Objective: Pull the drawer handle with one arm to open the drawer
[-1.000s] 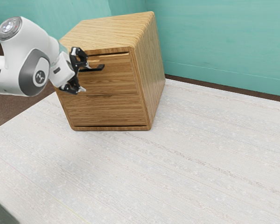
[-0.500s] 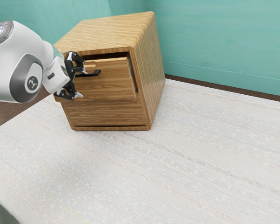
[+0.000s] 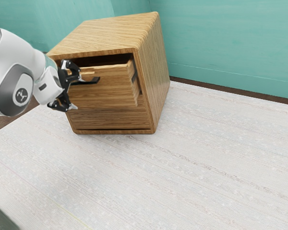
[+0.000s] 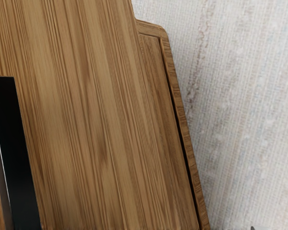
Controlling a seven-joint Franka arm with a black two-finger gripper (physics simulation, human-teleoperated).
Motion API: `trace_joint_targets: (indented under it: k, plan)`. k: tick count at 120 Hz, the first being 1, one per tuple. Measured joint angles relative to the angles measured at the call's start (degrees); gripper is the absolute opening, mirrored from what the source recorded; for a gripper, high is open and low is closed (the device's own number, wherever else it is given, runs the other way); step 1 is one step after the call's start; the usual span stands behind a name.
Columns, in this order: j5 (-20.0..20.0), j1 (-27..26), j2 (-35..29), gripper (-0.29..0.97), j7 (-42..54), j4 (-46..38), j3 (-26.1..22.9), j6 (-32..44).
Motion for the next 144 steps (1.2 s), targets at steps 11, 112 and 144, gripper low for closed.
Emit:
trace_joint_targets:
  k: [11,112,144]
  plan:
    - [0.1,0.0,-1.5,0.53,0.0,-1.4,0.3,0.0]
    - [-0.9,-1.0,-6.7,0.63,0.0,-7.2,0.9,0.1]
    - [-0.4,-1.1,-9.1,0.71,0.0,-10.1,0.9,0.1]
